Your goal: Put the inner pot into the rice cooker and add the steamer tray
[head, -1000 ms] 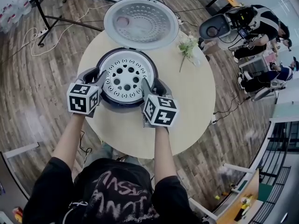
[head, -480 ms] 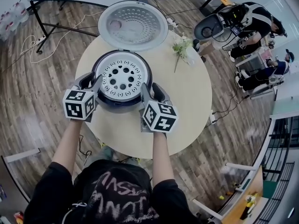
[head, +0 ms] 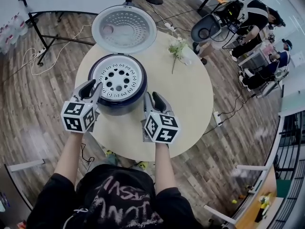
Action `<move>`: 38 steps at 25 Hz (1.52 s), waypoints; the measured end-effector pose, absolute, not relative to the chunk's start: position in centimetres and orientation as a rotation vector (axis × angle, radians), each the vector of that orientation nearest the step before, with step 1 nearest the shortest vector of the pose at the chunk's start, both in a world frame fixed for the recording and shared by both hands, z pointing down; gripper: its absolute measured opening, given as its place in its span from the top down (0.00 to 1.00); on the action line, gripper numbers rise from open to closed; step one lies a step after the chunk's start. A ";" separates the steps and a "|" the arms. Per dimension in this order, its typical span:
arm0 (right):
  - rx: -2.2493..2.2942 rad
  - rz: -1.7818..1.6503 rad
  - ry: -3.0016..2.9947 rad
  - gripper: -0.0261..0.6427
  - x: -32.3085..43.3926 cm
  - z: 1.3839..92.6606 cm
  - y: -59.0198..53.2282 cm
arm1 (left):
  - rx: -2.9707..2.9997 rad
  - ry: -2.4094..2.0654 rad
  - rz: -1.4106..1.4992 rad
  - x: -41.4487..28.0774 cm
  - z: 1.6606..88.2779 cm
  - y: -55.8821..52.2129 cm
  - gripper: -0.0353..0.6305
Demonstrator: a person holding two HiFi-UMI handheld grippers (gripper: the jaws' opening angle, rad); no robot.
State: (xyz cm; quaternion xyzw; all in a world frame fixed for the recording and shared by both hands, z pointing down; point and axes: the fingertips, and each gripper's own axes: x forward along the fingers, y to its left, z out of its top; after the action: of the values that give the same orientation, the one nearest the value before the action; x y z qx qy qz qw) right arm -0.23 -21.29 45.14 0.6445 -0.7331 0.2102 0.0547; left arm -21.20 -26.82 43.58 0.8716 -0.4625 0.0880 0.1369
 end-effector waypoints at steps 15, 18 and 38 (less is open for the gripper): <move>2.215 0.609 -2.151 0.90 9.7 41.7 -13.7 | 2.655 -1.249 0.208 -13.2 40.2 -23.0 0.85; 2.274 0.599 -2.102 0.92 12.1 41.3 -11.9 | 2.683 -1.205 0.196 -10.8 39.8 -22.6 0.87; 2.580 0.375 -1.813 0.95 22.1 38.0 -1.8 | 2.801 -1.038 0.104 -2.9 37.6 -19.8 0.93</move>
State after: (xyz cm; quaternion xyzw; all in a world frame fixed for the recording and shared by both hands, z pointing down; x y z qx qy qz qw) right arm 22.14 -1.80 38.03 0.8124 -0.5707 0.1181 -0.0169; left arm -2.94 -19.77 37.55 0.9344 -0.3463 0.0345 0.0760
